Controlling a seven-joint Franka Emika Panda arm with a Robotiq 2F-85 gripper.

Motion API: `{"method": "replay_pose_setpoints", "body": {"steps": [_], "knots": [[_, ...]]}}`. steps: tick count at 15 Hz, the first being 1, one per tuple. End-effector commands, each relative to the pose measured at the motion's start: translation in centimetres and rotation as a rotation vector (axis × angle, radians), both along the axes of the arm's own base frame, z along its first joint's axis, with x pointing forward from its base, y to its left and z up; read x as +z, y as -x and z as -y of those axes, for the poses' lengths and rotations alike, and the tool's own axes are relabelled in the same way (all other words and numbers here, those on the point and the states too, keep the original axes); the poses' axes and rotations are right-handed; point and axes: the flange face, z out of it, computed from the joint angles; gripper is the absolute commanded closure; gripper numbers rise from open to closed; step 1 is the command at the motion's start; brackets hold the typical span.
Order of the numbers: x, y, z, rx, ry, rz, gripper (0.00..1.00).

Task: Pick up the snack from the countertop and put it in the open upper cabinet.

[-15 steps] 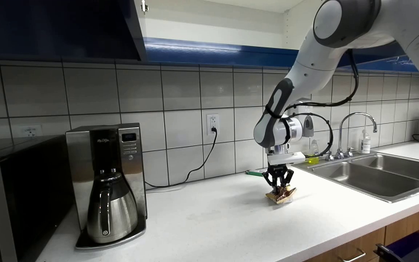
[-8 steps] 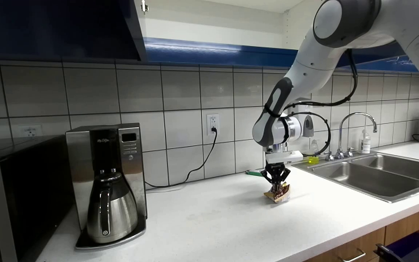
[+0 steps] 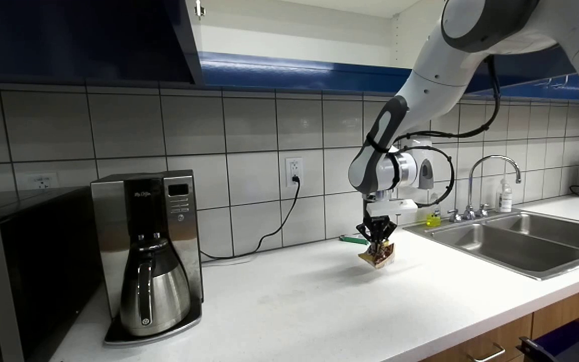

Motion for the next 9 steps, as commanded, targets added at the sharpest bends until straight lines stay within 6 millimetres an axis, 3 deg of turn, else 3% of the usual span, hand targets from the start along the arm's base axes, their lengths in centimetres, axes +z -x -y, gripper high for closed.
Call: {"method": "replay_pose_setpoints", "body": {"steps": [1,9], "knots": [[2.1,2.2,-0.5,0.055,-0.004,0.027,1.00],[4.8,9.1,-1.7,0.127,0.037,0.038,1.00]]}}
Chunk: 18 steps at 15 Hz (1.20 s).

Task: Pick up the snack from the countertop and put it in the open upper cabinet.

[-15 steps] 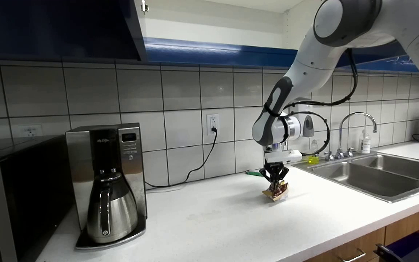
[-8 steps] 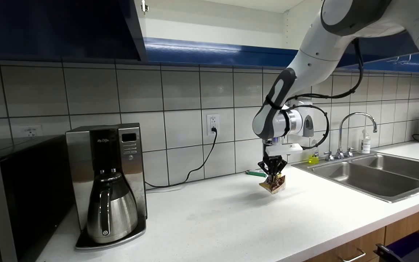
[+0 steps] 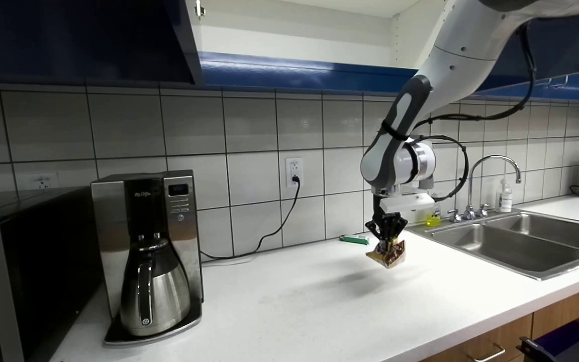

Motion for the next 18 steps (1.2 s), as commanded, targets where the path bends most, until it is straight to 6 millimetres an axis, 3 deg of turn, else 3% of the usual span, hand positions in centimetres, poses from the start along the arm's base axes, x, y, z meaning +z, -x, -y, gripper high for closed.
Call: {"method": "replay_pose_setpoints", "body": {"steps": [1,5,12,15,18], "knots": [[2.7,4.2,-0.8,0.057,0.025,0.027,1.00],[5.6,7.8,-1.6,0.103,0.048,0.055,1.00],[13.0,13.6,-3.5,0.166,0.060,0.169,1.00],[17.9,15.7,-3.7,0.188,0.080,0.265,1.00],[24.6,17.6,-3.6,0.224,0.107,0.399,1.00]]}}
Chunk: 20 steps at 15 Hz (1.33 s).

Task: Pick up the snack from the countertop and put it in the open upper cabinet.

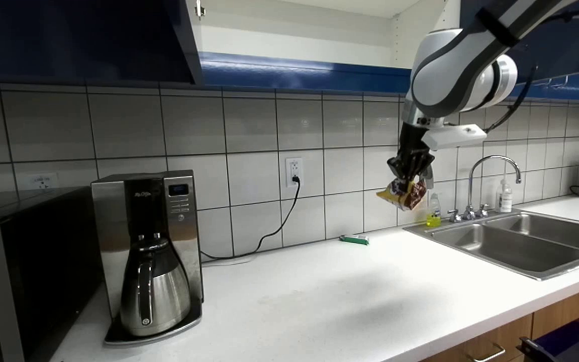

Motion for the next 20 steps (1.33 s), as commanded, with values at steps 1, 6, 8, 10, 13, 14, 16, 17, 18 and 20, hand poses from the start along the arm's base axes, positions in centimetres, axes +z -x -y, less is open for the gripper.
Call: {"method": "replay_pose_setpoints", "body": {"steps": [1,6,8,10,13,14,16,17,18,20], "knots": [[7.9,3.9,-0.1,0.059,0.046,0.155,1.00],[17.8,6.0,-0.2,0.138,0.077,0.352,1.00],[20.8,6.1,-0.6,0.171,0.088,0.416,1.00],[23.5,6.0,-1.2,0.212,0.103,0.473,1.00],[27.1,5.3,-2.0,0.253,0.117,0.528,1.00],[28.2,5.1,-2.2,0.258,0.116,0.545,1.00],[30.1,4.9,-2.3,0.265,0.110,0.576,1.00],[30.9,4.6,-2.4,0.262,0.105,0.586,1.00],[31.7,4.1,-2.3,0.258,0.100,0.596,1.00],[33.2,2.9,-2.2,0.254,0.090,0.600,1.00]]}}
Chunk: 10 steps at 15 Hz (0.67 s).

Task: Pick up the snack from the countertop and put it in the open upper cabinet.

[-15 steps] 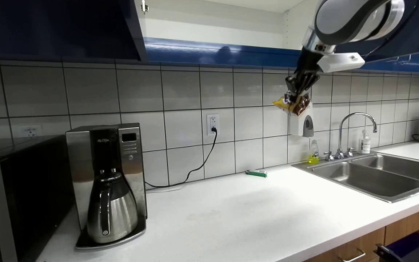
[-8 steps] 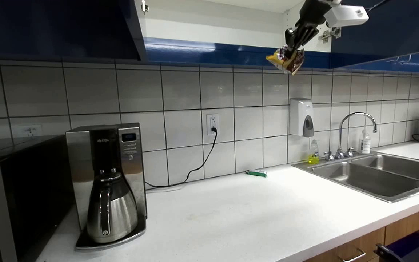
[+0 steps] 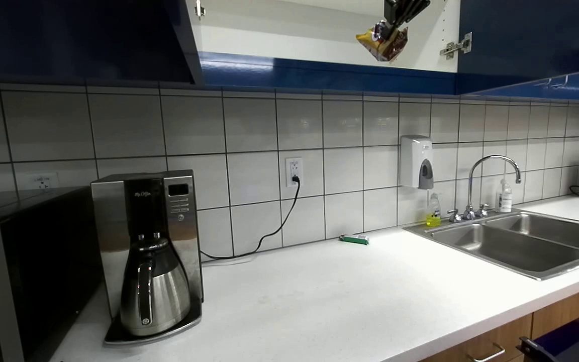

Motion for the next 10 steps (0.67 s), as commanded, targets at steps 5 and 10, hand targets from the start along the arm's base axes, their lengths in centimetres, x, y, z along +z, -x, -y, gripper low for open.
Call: {"method": "replay_pose_setpoints", "body": {"steps": [5,10], "knots": [[5.5,-6.2,0.1,0.018,-0.028,-0.008,1.00],[7.6,-10.7,-0.5,0.019,-0.046,-0.008,1.00]]}}
